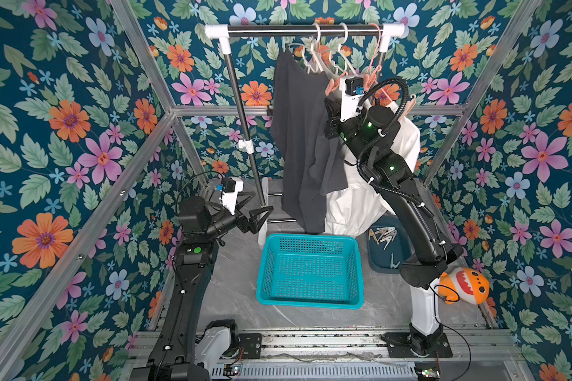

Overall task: Use clothespins to secure the t-shirt on both sides of the hanger
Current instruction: Hang the hanger on the clothesline.

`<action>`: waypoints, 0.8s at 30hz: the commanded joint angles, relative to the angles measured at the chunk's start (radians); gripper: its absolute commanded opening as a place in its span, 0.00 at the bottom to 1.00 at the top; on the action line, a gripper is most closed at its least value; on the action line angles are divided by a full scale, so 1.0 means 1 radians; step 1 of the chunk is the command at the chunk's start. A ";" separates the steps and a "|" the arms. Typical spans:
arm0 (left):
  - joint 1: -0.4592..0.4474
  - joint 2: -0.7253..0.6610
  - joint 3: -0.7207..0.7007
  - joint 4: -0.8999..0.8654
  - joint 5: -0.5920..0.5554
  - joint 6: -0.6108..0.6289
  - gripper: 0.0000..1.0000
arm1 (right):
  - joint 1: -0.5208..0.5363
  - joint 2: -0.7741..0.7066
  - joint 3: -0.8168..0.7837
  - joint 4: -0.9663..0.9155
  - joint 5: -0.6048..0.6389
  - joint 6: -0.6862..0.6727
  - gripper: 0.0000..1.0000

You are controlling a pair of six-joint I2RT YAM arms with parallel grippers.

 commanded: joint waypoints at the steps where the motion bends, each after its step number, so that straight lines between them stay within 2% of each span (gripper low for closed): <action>1: 0.000 0.001 0.001 0.029 0.006 0.008 0.99 | 0.005 -0.018 -0.026 0.024 -0.077 0.007 0.00; 11: -0.001 0.001 0.003 0.034 0.003 0.004 0.99 | 0.038 -0.064 -0.054 0.047 -0.143 0.063 0.00; 17: 0.001 -0.006 0.000 0.033 0.003 0.006 0.99 | 0.053 -0.029 0.000 0.005 -0.154 0.046 0.00; 24: 0.000 -0.007 -0.007 0.033 -0.001 0.010 0.99 | 0.054 0.013 0.018 0.040 -0.200 0.043 0.00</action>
